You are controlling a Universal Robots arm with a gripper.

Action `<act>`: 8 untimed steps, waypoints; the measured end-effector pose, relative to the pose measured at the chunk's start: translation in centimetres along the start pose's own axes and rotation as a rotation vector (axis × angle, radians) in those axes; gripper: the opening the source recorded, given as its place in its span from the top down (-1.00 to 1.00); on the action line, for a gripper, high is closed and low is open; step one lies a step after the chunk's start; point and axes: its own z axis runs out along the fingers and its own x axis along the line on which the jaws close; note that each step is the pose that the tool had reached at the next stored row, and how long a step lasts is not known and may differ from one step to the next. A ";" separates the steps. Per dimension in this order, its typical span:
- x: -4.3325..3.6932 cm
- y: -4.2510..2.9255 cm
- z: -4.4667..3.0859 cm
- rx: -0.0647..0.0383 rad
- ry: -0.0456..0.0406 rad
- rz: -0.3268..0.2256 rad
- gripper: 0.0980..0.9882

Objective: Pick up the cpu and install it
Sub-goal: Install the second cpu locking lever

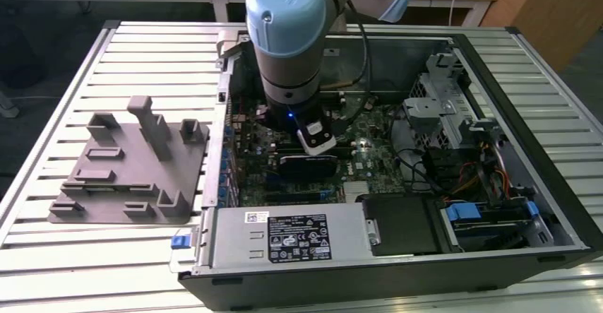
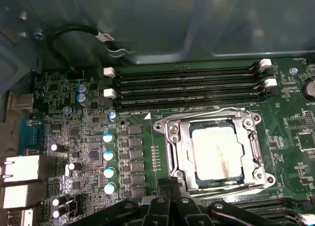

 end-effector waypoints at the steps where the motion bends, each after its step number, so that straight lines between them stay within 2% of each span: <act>1: 0.01 0.01 0.02 -0.001 0.0000 0.000 0.98; 4: 0.01 0.05 -0.18 0.000 -0.0001 0.000 0.98; 8: -0.04 0.29 -0.99 0.000 0.0000 0.000 0.98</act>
